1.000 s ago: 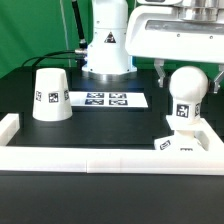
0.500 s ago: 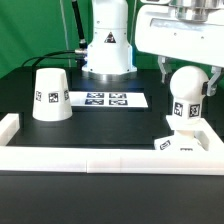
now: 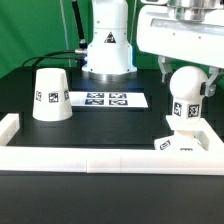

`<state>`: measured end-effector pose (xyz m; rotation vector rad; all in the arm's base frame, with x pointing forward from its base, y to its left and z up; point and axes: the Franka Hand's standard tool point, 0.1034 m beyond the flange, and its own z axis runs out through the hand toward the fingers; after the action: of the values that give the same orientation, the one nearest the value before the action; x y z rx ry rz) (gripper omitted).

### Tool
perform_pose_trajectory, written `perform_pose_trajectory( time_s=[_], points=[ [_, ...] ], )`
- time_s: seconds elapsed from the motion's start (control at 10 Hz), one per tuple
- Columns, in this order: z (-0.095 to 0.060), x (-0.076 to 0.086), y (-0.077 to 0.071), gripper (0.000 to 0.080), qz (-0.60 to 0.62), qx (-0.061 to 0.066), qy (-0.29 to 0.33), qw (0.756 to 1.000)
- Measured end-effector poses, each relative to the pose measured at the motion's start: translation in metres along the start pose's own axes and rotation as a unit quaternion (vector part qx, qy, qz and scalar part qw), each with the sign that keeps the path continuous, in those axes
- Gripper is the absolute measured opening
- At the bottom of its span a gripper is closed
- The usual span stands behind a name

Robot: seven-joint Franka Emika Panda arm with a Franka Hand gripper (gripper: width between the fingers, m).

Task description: Assemble lamp

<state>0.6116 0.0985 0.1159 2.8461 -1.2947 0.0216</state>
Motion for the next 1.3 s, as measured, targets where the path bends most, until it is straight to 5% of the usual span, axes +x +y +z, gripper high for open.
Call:
perform_pose_trajectory(
  time_s=[0.5, 1.3],
  points=[
    [-0.0001, -0.0013, -0.0021, 0.0698, -0.194, 0.001, 0.001, 0.981],
    [0.0006, -0.0042, -0.0040, 0.0698, -0.487, 0.001, 0.000, 0.873]
  ],
)
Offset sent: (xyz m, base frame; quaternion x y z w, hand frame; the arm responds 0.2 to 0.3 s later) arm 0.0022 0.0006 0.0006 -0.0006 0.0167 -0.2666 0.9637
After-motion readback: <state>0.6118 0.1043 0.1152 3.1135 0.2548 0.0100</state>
